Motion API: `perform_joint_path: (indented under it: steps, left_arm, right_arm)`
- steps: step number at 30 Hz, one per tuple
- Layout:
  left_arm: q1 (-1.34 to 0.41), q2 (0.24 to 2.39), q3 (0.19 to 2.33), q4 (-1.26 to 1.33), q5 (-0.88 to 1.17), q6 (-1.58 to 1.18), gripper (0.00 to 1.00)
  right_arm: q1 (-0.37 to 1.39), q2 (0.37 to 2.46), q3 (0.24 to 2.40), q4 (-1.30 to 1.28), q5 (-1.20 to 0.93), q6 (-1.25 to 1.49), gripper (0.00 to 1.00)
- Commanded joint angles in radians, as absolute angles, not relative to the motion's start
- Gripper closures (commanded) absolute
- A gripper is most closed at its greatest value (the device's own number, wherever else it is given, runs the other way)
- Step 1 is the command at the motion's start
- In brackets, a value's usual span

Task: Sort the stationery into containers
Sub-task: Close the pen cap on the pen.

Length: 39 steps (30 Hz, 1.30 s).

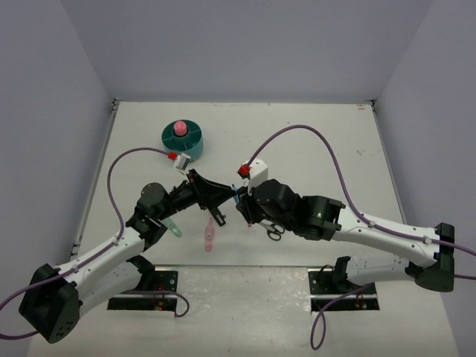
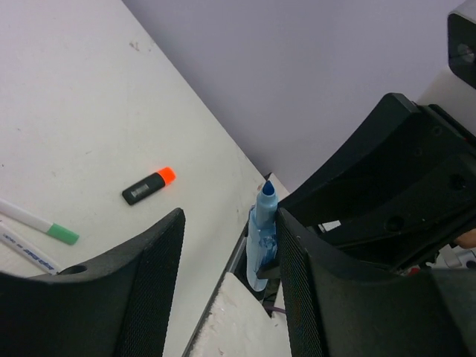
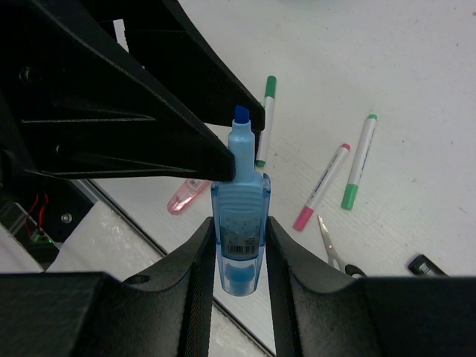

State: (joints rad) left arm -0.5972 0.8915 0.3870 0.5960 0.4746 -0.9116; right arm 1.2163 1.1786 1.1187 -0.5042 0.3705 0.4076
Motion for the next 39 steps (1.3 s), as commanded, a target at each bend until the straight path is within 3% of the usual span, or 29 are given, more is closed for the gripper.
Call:
perform_joint_path:
  steps: [1,4,6,7,8,12,27,28,30,33,34,35,36,39]
  left_arm:
    - [-0.605,0.92,0.417,0.709,0.461,-0.94,0.46]
    - [-0.614,0.933,0.431,0.729,0.468,-0.942,0.47]
    - [-0.617,0.931,0.434,0.733,0.463,-0.94,0.52]
    - [-0.618,0.93,0.434,0.735,0.462,-0.937,0.61]
    - [-0.618,0.93,0.434,0.735,0.462,-0.937,0.61]
    - [-0.621,0.937,0.436,0.729,0.46,-0.934,0.98]
    - [-0.62,0.784,0.577,0.309,0.144,-0.798,1.0]
    - [-0.619,0.784,0.58,0.311,0.145,-0.802,1.0]
    - [-0.618,0.789,0.582,0.323,0.156,-0.807,1.0]
    - [-0.617,0.8,0.582,0.347,0.177,-0.822,1.0]
    - [-0.617,0.801,0.581,0.349,0.182,-0.821,1.0]
    - [-0.618,0.799,0.577,0.349,0.18,-0.819,1.0]
    - [-0.618,0.793,0.574,0.346,0.173,-0.817,1.0]
    - [-0.617,0.772,0.56,0.352,0.164,-0.815,1.0]
  right_arm:
    - [1.22,1.186,1.17,-0.469,0.347,0.412,1.0]
    - [1.219,1.213,1.188,-0.476,0.356,0.413,1.0]
    - [1.218,1.224,1.196,-0.479,0.364,0.411,1.0]
    - [1.22,1.23,1.206,-0.48,0.365,0.413,1.0]
    - [1.219,1.231,1.206,-0.483,0.365,0.413,1.0]
    - [1.22,1.259,1.233,-0.492,0.365,0.414,1.0]
    - [1.218,1.261,1.072,-0.431,0.27,0.485,0.99]
    - [1.219,1.262,1.069,-0.429,0.269,0.489,0.95]
    - [1.22,1.266,1.068,-0.428,0.268,0.492,0.74]
    - [1.22,1.267,1.069,-0.426,0.27,0.495,0.52]
    - [1.22,1.263,1.07,-0.431,0.277,0.499,0.39]
    - [1.22,1.25,1.07,-0.439,0.288,0.514,0.13]
    - [1.218,1.234,1.067,-0.442,0.294,0.526,0.02]
    - [1.198,1.147,1.052,-0.431,0.255,0.559,0.01]
